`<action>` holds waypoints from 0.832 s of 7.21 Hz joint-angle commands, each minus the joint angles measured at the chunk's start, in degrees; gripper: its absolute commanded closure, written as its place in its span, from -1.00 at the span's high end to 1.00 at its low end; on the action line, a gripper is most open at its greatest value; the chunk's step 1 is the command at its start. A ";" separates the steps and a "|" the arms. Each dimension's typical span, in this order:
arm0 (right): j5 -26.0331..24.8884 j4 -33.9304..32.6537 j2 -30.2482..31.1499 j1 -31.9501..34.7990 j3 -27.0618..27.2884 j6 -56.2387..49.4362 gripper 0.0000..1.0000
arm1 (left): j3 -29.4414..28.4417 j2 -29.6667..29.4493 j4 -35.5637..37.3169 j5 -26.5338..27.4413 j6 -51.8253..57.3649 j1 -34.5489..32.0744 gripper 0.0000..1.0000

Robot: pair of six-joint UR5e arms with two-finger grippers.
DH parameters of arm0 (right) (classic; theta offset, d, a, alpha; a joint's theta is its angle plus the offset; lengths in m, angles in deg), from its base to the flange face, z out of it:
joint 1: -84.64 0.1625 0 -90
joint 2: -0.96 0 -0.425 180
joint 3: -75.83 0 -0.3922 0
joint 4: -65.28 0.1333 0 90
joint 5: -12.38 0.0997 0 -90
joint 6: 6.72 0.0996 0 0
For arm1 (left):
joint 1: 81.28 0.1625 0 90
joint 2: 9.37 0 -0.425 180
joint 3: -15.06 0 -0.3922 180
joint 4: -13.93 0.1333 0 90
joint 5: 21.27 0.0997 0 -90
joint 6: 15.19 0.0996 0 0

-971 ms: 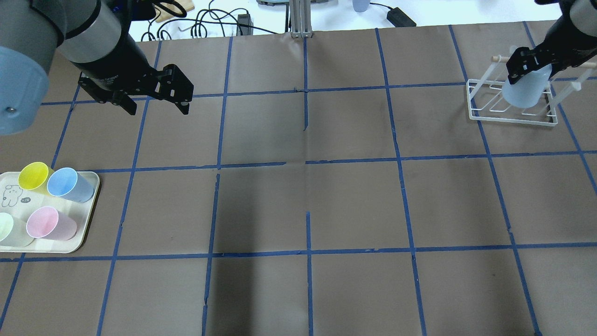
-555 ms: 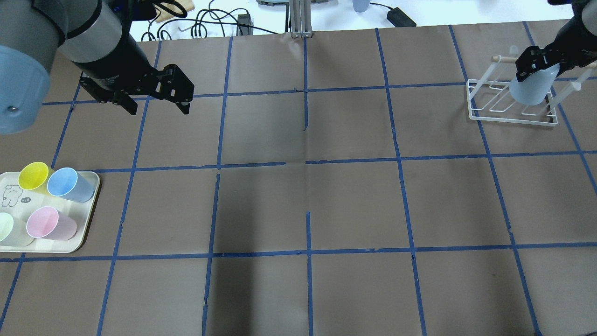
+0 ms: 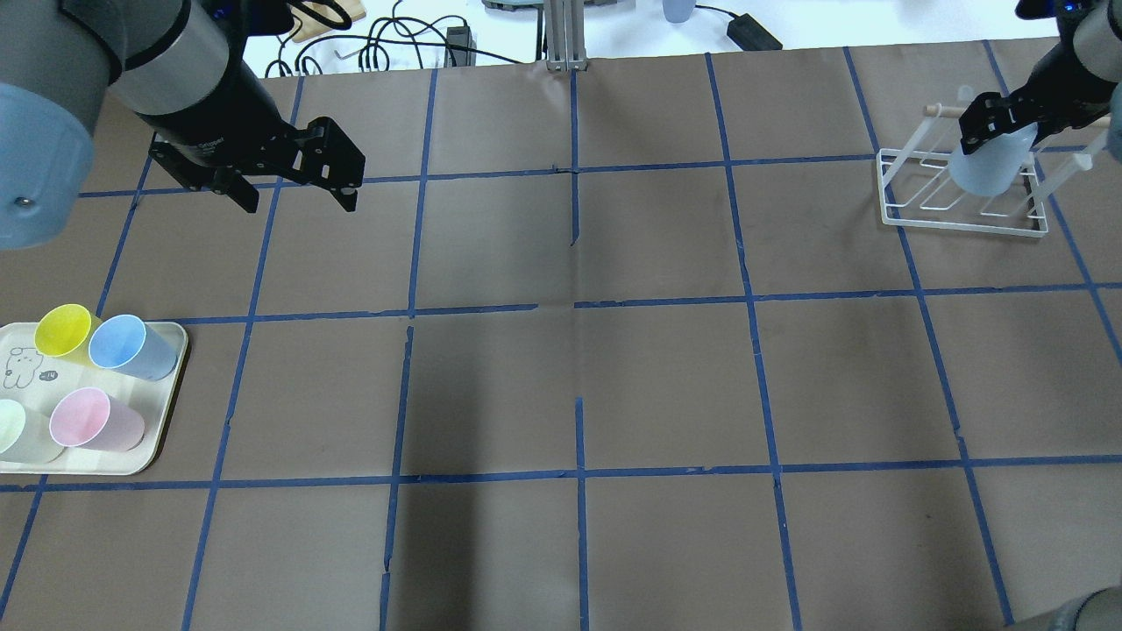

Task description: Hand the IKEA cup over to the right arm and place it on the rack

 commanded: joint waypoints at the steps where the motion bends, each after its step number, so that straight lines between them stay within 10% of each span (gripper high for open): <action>1: 0.88 -0.64 -0.75 0.00 -1.11 -0.01 -0.24 | 0.00 0.00 0.07 0.02 0.04 -0.04 1.00; 6: 1.07 -2.65 -3.56 0.00 -1.12 -0.10 -0.21 | 0.18 0.09 0.07 0.28 0.30 0.05 1.00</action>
